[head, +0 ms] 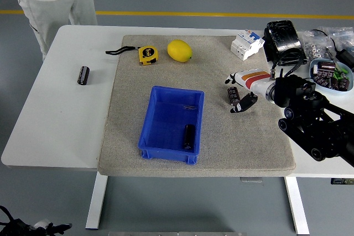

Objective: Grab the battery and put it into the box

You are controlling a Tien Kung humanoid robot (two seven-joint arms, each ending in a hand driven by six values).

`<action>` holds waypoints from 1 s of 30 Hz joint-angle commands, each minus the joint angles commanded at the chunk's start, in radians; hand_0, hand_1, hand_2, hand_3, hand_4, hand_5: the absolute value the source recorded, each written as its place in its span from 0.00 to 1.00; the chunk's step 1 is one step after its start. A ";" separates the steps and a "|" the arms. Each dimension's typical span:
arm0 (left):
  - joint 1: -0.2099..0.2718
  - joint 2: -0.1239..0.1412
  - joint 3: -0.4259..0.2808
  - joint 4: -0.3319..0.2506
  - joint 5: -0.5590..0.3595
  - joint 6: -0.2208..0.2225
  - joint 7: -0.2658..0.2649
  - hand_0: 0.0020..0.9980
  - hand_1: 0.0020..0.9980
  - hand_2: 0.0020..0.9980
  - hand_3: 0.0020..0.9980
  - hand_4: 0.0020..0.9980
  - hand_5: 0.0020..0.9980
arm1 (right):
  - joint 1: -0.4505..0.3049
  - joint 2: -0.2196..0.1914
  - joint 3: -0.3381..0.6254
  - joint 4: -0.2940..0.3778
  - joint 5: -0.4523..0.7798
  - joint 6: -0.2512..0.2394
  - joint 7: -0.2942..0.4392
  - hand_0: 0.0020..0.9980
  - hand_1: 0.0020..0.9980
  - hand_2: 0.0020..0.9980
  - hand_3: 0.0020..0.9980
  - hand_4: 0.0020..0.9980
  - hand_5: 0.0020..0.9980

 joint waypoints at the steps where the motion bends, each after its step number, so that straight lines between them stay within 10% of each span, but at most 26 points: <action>1: -0.001 0.000 0.001 0.000 -0.003 0.001 -0.001 0.57 0.53 0.61 0.69 0.71 0.70 | 0.001 0.001 -0.002 -0.006 -0.002 -0.007 0.001 0.62 0.65 0.72 0.74 1.00 0.31; 14: -0.010 -0.005 0.002 0.000 -0.001 0.000 0.000 0.58 0.53 0.61 0.69 0.71 0.70 | 0.008 0.029 -0.027 -0.091 -0.001 -0.092 0.031 0.54 0.58 0.60 0.56 0.94 0.25; 30: -0.007 -0.002 -0.003 0.003 0.001 0.003 -0.004 0.58 0.54 0.61 0.69 0.71 0.69 | -0.001 -0.003 0.016 -0.029 -0.034 -0.111 0.037 0.46 0.46 0.48 0.48 0.81 0.16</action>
